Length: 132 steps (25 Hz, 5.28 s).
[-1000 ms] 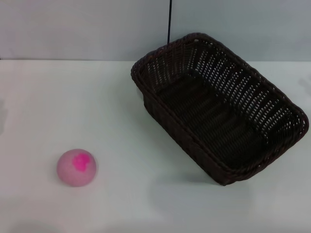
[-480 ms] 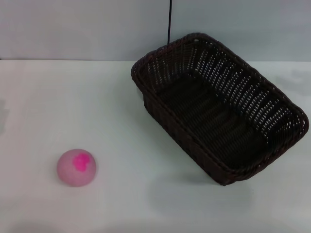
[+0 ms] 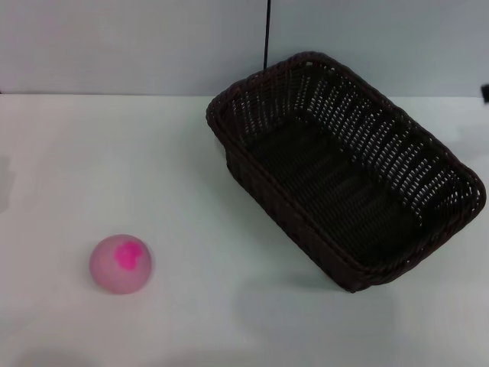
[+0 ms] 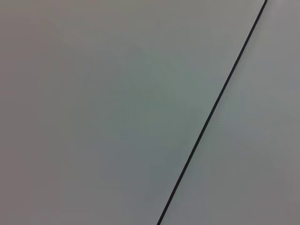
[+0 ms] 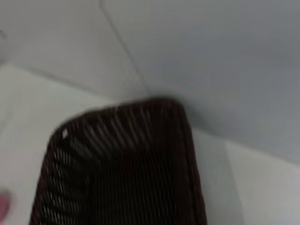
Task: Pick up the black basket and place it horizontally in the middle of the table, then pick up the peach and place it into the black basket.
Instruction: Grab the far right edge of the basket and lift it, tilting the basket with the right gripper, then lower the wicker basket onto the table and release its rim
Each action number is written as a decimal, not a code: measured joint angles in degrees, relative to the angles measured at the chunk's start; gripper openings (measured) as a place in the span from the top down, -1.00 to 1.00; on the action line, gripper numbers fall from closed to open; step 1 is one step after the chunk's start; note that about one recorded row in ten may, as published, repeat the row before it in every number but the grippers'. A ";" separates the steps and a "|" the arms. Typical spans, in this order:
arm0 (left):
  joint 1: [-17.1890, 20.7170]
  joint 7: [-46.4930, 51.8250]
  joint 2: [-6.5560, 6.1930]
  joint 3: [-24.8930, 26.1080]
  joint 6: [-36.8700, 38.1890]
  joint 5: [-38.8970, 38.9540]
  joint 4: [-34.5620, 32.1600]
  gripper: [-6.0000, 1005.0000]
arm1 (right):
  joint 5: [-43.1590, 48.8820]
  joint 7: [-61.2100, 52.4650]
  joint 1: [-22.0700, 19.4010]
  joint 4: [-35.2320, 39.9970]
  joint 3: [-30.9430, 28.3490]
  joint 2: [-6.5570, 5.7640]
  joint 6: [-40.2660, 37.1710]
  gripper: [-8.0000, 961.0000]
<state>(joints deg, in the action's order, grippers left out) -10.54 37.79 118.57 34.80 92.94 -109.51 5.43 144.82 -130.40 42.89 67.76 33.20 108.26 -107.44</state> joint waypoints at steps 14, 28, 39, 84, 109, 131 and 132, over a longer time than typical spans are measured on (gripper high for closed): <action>-0.60 0.00 0.00 -0.09 -1.26 0.00 0.65 -0.62 | 3.41 -0.72 -0.55 -3.88 8.75 1.34 3.68 -0.74; -0.98 0.00 -0.01 -0.09 -2.59 -0.14 1.13 -0.62 | 7.23 -0.35 -0.40 -5.53 12.42 4.76 8.26 -0.72; -1.00 0.00 -0.01 0.13 -3.55 -0.01 1.20 -0.62 | 7.38 -0.05 -0.62 -8.96 13.20 6.45 10.86 -0.70; -1.11 1.28 -0.01 -0.06 -4.00 -0.36 1.34 -0.61 | -17.92 8.52 -9.37 -10.05 11.12 3.33 10.55 0.57; -1.11 0.92 -0.01 -0.13 -4.40 -0.56 2.09 -0.60 | -25.34 31.68 -5.13 -12.90 5.96 -0.18 1.06 0.57; -1.04 1.32 0.10 -0.97 -5.58 -0.52 2.74 -0.60 | -24.06 53.03 -5.18 -24.55 8.39 -0.65 6.05 0.57; -1.08 1.32 0.09 -0.97 -5.66 -0.52 2.74 -0.60 | -23.92 53.20 -5.17 -24.63 8.40 -0.65 6.34 0.57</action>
<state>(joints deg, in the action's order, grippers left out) -11.62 39.11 118.66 33.83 87.28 -110.03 8.17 120.90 -77.20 37.72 43.13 41.60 107.61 -101.10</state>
